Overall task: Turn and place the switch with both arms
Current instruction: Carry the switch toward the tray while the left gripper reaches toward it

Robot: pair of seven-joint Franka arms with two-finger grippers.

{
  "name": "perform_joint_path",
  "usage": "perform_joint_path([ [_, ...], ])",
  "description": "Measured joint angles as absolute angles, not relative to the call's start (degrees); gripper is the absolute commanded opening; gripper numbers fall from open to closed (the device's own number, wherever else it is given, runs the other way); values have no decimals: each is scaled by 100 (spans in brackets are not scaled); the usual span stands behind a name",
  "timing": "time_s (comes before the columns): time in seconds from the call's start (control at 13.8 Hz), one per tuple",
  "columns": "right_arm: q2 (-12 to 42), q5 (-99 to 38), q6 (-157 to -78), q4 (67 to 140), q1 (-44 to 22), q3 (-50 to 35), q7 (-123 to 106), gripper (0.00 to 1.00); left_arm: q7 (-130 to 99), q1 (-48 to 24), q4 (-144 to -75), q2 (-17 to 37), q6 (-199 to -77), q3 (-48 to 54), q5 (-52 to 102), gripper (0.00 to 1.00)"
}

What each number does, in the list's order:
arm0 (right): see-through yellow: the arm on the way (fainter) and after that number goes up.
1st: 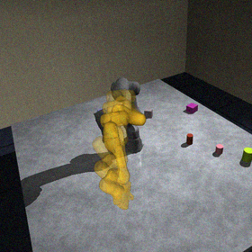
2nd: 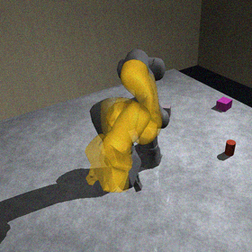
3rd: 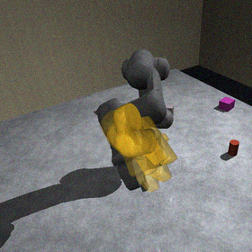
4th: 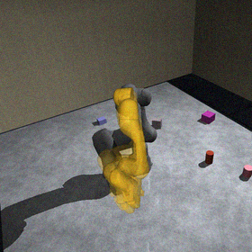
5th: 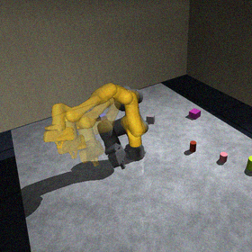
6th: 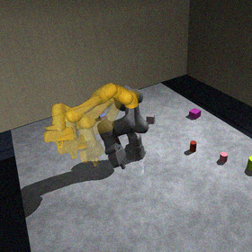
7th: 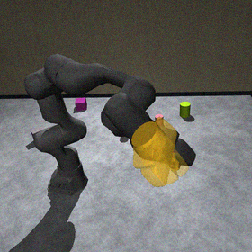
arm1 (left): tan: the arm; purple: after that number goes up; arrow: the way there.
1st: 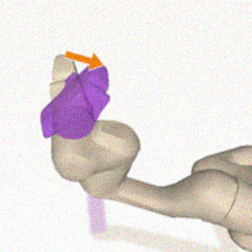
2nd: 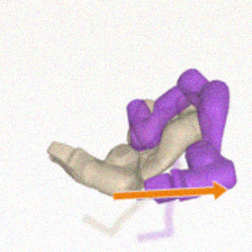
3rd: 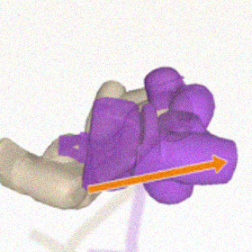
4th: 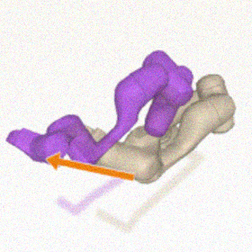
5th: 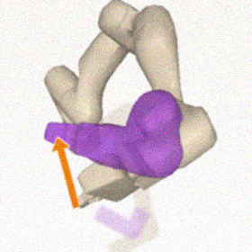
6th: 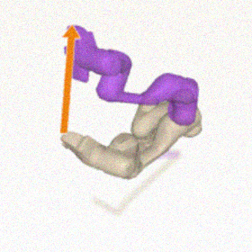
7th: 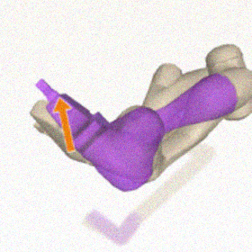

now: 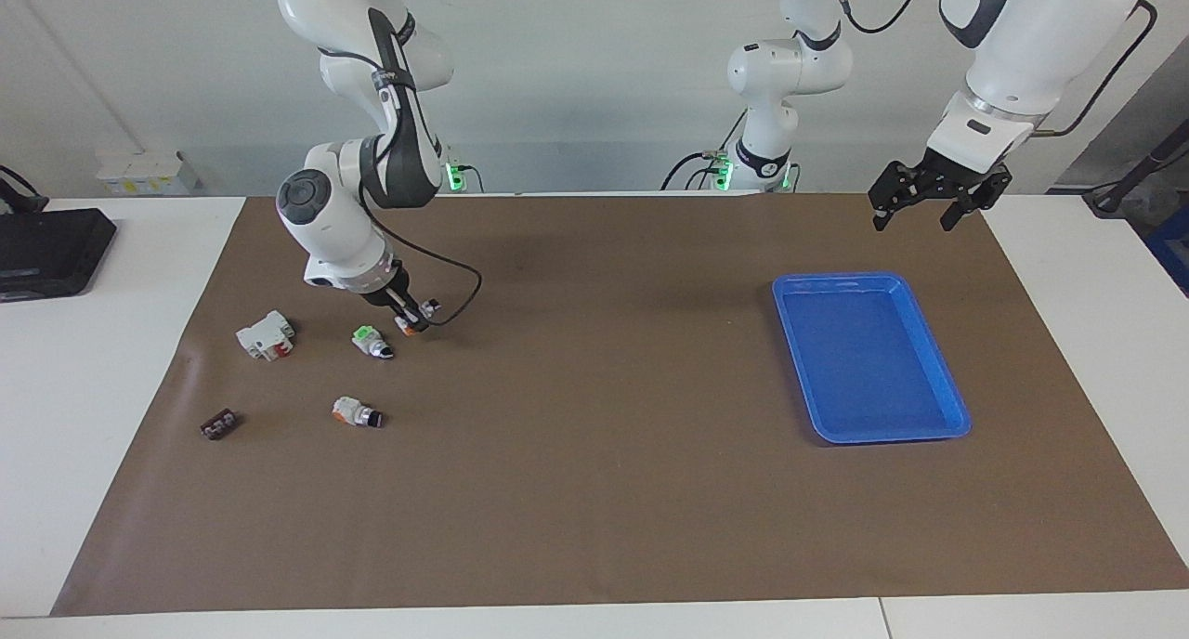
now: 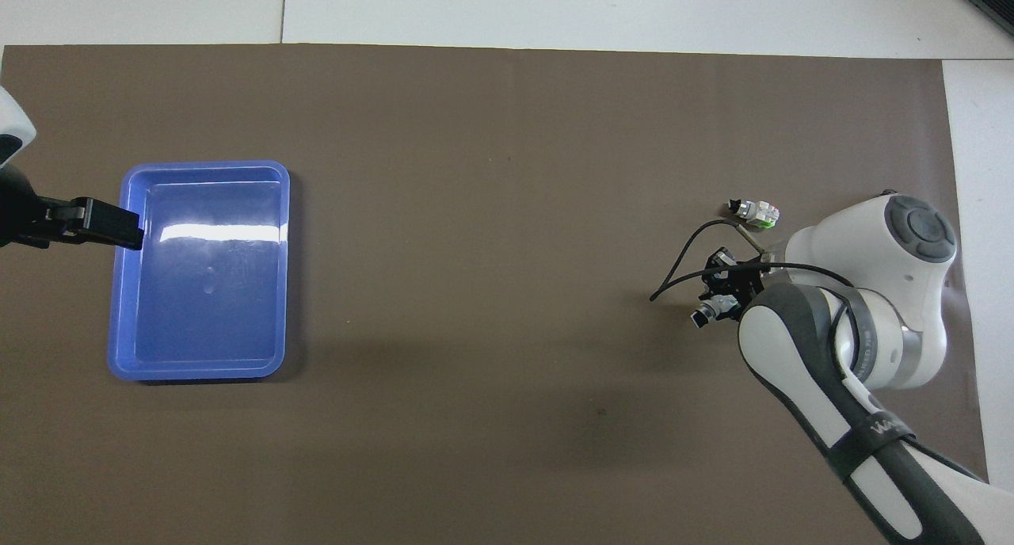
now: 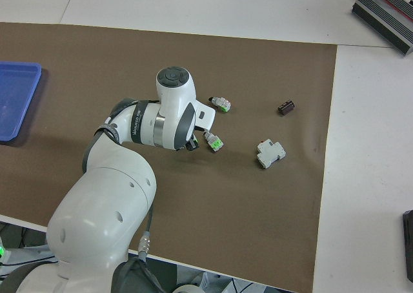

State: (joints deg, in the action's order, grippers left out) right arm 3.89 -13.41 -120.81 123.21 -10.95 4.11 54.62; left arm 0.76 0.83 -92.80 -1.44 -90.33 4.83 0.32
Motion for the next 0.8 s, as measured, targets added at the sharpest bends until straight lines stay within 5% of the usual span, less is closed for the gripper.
perform_joint_path([
  [0.58,296,-4078,-11762,10942,-1573,-184,7295,0,76,83,-9281,-144,-9033,484,32,100],
  [0.8,310,-5371,-12294,10700,-1840,-191,7955,0,76,60,-9280,-146,-9033,514,32,100],
])
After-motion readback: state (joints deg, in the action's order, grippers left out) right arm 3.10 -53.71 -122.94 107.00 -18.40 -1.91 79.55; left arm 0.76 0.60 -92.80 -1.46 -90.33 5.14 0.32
